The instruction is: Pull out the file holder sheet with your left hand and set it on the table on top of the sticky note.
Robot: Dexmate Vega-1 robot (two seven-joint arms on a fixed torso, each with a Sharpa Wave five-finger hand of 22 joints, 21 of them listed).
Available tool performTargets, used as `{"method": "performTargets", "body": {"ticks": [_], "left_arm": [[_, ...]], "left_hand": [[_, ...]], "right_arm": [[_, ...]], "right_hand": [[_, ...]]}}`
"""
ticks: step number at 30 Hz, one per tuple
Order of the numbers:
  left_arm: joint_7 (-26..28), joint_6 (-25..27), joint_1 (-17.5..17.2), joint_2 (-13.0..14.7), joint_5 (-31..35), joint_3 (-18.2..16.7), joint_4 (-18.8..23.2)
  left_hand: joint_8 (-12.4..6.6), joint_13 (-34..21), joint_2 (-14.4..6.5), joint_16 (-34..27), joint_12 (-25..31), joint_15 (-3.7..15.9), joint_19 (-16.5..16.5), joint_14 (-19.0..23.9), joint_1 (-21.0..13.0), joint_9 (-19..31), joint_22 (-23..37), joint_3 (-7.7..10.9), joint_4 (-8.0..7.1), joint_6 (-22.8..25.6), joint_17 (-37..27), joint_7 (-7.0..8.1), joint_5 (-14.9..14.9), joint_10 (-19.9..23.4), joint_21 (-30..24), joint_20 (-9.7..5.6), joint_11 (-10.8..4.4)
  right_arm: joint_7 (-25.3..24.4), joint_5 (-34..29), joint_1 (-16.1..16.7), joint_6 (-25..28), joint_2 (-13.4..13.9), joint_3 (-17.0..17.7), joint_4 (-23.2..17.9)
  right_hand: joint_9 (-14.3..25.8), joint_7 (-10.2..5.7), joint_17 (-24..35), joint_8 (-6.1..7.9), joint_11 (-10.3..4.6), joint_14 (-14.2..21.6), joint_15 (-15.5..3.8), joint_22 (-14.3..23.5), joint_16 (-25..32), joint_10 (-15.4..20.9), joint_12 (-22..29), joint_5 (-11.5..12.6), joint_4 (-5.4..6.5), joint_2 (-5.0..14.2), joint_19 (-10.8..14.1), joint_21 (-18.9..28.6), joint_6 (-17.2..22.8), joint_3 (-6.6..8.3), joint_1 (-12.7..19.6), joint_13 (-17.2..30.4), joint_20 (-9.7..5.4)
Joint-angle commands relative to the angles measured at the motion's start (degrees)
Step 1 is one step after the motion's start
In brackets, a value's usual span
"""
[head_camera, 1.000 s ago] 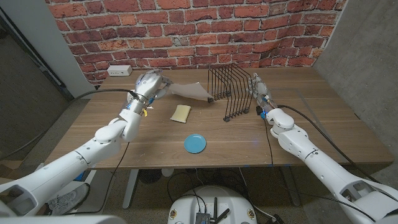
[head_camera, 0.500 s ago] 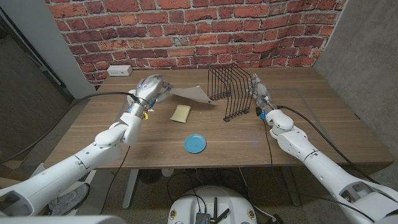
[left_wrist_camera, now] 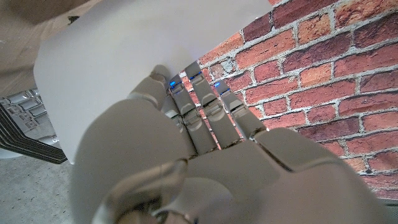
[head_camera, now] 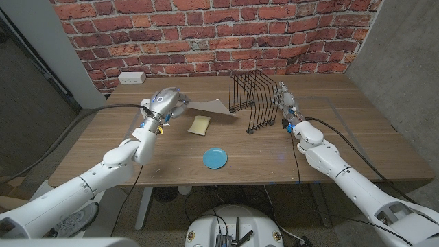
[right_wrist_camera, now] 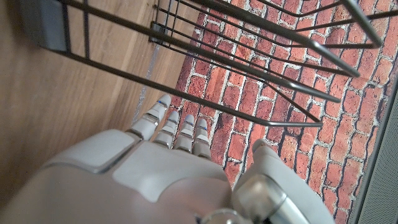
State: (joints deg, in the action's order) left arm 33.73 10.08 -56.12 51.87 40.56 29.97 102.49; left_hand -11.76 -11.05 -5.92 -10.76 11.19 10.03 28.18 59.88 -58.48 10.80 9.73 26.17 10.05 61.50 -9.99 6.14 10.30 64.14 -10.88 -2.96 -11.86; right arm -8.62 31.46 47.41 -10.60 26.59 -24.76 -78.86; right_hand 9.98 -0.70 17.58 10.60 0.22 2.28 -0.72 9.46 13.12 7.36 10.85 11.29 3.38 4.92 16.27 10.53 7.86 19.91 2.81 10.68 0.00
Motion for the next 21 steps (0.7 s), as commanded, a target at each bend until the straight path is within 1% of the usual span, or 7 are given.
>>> {"method": "performTargets", "body": {"ticks": [1, 12, 21], "left_arm": [[-1.07, 1.34, -2.16, 0.62, -1.14, -0.97, 1.50], [-1.86, 1.56, -3.21, 1.42, -1.79, -1.59, 2.37], [-2.34, 2.02, -3.78, 1.11, -1.88, -1.20, 2.44]], "left_hand": [[-0.02, -0.15, 0.00, 0.05, 0.42, 3.87, 0.48, -0.24, -0.53, 0.16, 0.16, -0.10, 0.09, 0.07, -0.21, 0.16, 0.31, 0.34, -0.23, -8.65, 0.16], [0.10, -0.12, 0.13, 0.13, 0.28, 3.87, 0.50, -0.46, -0.53, 0.17, 0.16, -0.11, 0.13, -0.21, -0.19, 0.25, 0.34, 0.01, -0.23, -8.65, 0.14], [0.19, -0.12, 0.18, 0.16, 0.25, 3.87, 0.54, -0.62, -0.54, 0.18, 0.16, -0.12, 0.14, -0.48, -0.18, 0.24, 0.36, -0.13, -0.23, -8.63, 0.14]], "right_arm": [[-0.17, -0.01, 0.54, -0.04, 0.22, 0.15, -0.70], [-0.02, 0.00, 0.57, -0.05, 0.22, 0.09, -0.80], [-0.22, 0.03, 0.98, 0.14, 0.56, 0.25, -1.46]], "right_hand": [[0.26, -0.15, 0.07, 0.25, -0.10, 0.04, -0.04, 0.17, 0.39, 0.41, 0.30, 0.20, 0.11, 2.80, 0.39, 0.33, 0.37, 0.43, -0.31, 0.17, -0.05], [0.26, -0.11, 0.09, 0.25, -0.05, 0.10, 0.01, 0.17, 0.43, 0.50, 0.34, 0.19, 0.10, 2.80, 0.41, 0.33, 0.37, 0.44, -0.29, 0.17, -0.05], [0.26, -0.11, 0.09, 0.27, -0.04, 0.12, -0.03, 0.17, 0.45, 0.53, 0.34, 0.19, 0.07, 2.83, 0.46, 0.34, 0.45, 0.47, -0.25, 0.17, 0.15]]}}
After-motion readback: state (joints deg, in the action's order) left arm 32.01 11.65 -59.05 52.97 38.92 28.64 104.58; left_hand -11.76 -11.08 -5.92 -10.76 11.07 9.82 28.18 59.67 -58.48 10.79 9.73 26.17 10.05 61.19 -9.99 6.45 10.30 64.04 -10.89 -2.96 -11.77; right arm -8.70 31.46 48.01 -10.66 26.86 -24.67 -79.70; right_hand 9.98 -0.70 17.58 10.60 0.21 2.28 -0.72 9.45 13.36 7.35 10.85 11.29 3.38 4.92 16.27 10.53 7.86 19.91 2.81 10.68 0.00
